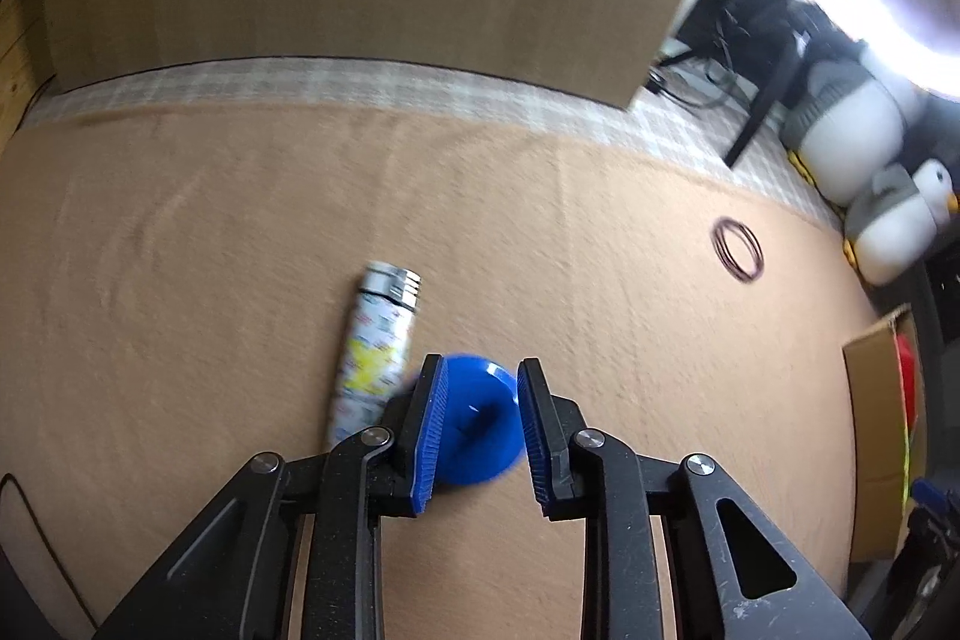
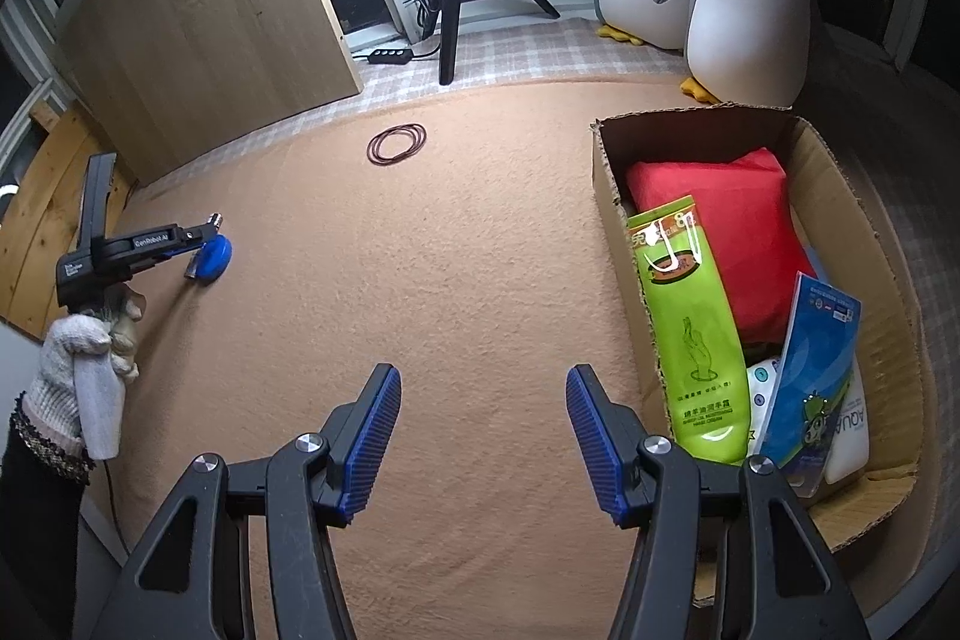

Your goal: Organize objects

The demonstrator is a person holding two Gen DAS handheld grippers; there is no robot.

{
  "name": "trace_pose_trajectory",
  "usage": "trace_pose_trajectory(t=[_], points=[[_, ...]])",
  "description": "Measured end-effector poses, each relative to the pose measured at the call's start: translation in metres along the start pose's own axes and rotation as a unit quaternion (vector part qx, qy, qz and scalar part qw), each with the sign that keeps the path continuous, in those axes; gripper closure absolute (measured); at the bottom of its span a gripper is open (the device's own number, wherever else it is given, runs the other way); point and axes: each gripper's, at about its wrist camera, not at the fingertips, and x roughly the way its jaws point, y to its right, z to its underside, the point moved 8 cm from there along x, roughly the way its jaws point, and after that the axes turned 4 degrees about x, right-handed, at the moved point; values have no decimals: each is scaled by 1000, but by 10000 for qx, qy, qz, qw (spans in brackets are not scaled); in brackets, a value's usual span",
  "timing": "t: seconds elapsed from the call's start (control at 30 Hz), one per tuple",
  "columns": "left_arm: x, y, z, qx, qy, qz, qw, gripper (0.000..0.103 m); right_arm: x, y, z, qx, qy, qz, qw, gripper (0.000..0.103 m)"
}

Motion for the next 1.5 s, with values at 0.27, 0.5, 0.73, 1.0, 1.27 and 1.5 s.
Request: trace_pose_trajectory(t=[0.27, 0.5, 0.73, 1.0, 1.27, 1.5], points=[[-1, 38, 24, 258, -29, 249, 9994, 77, 2, -3, 0, -50, -20, -40, 10000, 49], [-13, 9, 7, 55, 159, -38, 9999, 77, 4, 0, 1, -28, -36, -38, 10000, 49], [1, -4, -7, 138, 11, -146, 9998, 77, 9, -5, 8, -74, -146, -77, 9998, 49], [15, -10, -11, 227, -164, -247, 9993, 76, 9, -8, 11, -98, -165, -67, 9998, 49], [4, -6, 9, 201, -123, -97, 9997, 76, 10, -9, 8, -126, -129, 22, 9998, 49], [-5, 15, 45, 231, -110, 167, 9995, 76, 3, -26, 2, -456, 123, 258, 9986, 49]])
